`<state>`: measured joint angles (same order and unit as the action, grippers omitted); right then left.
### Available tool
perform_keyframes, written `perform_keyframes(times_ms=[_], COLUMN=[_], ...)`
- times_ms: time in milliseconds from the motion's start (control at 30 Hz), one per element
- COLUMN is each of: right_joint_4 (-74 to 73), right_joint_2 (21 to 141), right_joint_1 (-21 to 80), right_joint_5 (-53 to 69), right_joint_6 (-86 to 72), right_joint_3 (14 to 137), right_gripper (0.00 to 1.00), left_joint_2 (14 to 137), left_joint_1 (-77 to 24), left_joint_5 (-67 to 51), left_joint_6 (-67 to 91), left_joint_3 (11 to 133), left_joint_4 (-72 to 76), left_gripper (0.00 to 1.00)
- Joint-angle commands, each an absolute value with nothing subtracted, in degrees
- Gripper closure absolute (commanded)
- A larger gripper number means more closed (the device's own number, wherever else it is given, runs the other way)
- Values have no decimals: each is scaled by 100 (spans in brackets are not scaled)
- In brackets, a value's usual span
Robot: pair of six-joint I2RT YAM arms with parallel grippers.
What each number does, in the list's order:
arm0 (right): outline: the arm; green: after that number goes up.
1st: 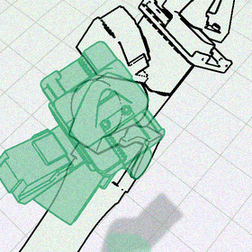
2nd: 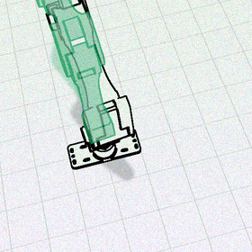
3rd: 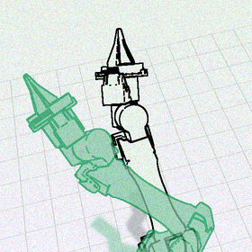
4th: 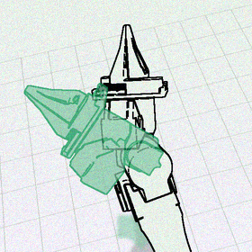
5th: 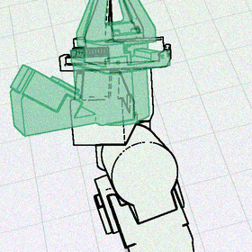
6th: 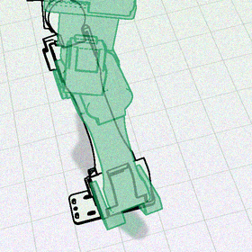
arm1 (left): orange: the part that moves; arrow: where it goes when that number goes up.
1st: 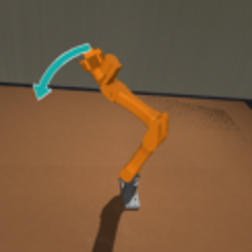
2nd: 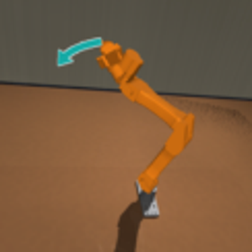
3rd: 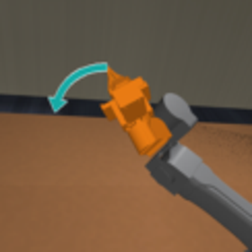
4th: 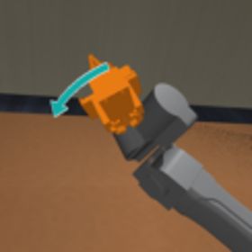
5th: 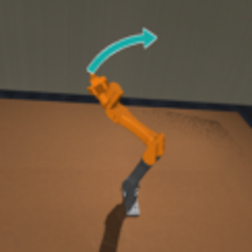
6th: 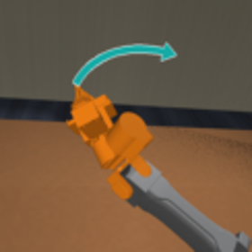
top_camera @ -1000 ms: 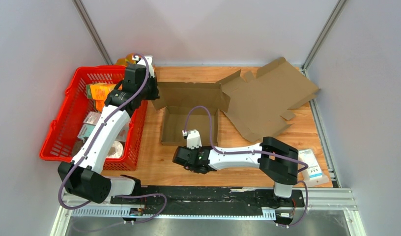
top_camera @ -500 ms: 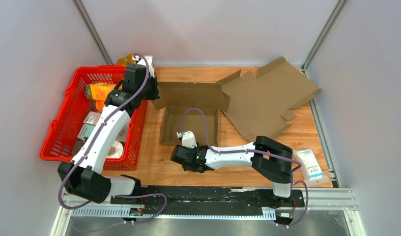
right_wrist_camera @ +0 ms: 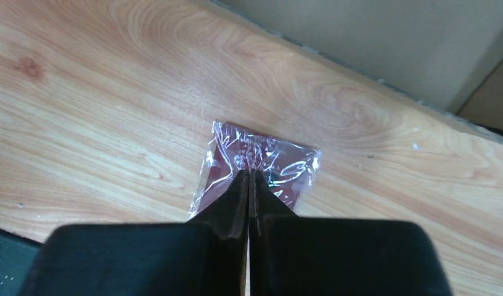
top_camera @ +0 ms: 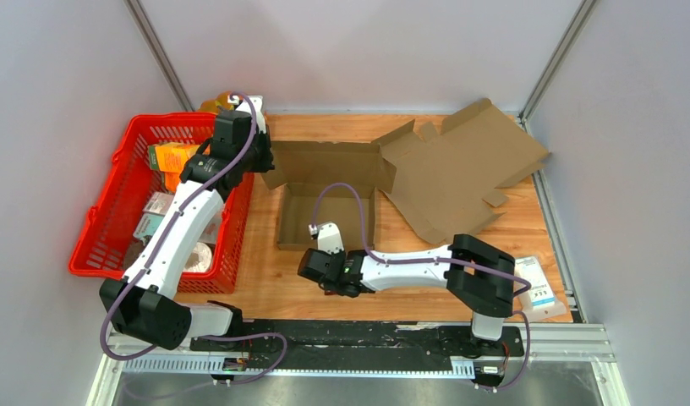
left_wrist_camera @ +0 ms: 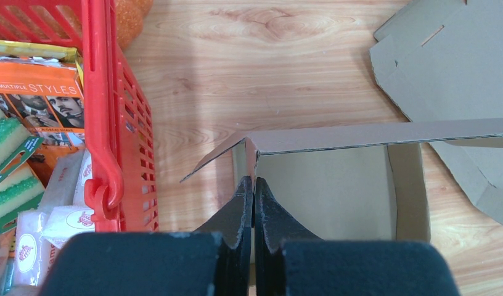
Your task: Fold the paper box
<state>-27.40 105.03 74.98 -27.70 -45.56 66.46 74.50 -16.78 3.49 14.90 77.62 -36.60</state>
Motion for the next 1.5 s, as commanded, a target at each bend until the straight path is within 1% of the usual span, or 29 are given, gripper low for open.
perform_keyframes(times_ms=[0, 167, 233, 267, 300, 367, 400, 433, 467, 533, 567, 667, 767, 933, 1200, 1267, 1300, 1333, 1467], right_joint_4=[-2918, -2953, -2944, -2962, -2840, -2846, -3022, -3328, -3931, -4358, -4429, -4272, -4481, -4456, -4377, -4324, -4333, -4359, -4342], right_joint_2=[9731, 9036, 8833, 8781, 8737, 8867, 8990, 9365, 9561, 10087, 10203, 10380, 10537, 10854, 11057, 11109, 11127, 11153, 11171], right_joint_1=[7532, 7489, 7287, 7225, 7181, 7207, 7224, 7251, 7286, 7312, 7321, 7321, 7321, 7312, 7277, 7260, 7268, 7269, 7225], right_joint_5=[-3242, -3436, -3332, -3253, -2956, -2743, -2620, -2697, -2803, -2901, -2848, -2514, -2496, -2171, -2101, -2057, -2057, -2039, -1873], right_joint_6=[-4412, -4158, -4104, -4192, -4314, -4717, -4981, -5445, -5580, -5738, -5765, -6028, -6327, -6170, -6100, -6100, -6091, -6091, -6100], right_joint_3=[6688, 6767, 6750, 6672, 6445, 6328, 6554, 6774, 6994, 7573, 7654, 7577, 7654, 7857, 7788, 7726, 7726, 7743, 7638], right_gripper=[100, 100, 100, 94, 55, 23, 2, 0, 0, 0, 0, 0, 0, 0, 0, 3, 7, 9, 12], left_joint_2=[7497, 7523, 7550, 7559, 7567, 7567, 7593, 7602, 7603, 7603, 7594, 7524, 7462, 7453, 7427, 7427, 7427, 7418, 7409], left_joint_1=[-1679, -1679, -1679, -1679, -1679, -1679, -1679, -1679, -1679, -1679, -1679, -1679, -1679, -1679, -1679, -1679, -1679, -1679, -1679], left_joint_5=[290, 255, 211, 194, 167, 158, 167, 167, 150, 106, 88, 149, 167, 114, 97, 97, 105, 97, 114], left_joint_6=[1459, 1503, 1520, 1529, 1521, 1512, 1503, 1503, 1503, 1503, 1494, 1433, 1441, 1459, 1433, 1433, 1433, 1433, 1433], left_joint_3=[7770, 7787, 7796, 7796, 7796, 7770, 7778, 7778, 7787, 7787, 7787, 7717, 7664, 7629, 7620, 7611, 7594, 7594, 7603], left_joint_4=[-3568, -3551, -3551, -3559, -3568, -3542, -3542, -3551, -3551, -3551, -3559, -3560, -3525, -3507, -3480, -3480, -3480, -3480, -3480], left_gripper=[100, 100, 100, 100, 100, 100, 100, 100, 100, 100, 100, 100, 100, 100, 100, 100, 100, 100, 100])
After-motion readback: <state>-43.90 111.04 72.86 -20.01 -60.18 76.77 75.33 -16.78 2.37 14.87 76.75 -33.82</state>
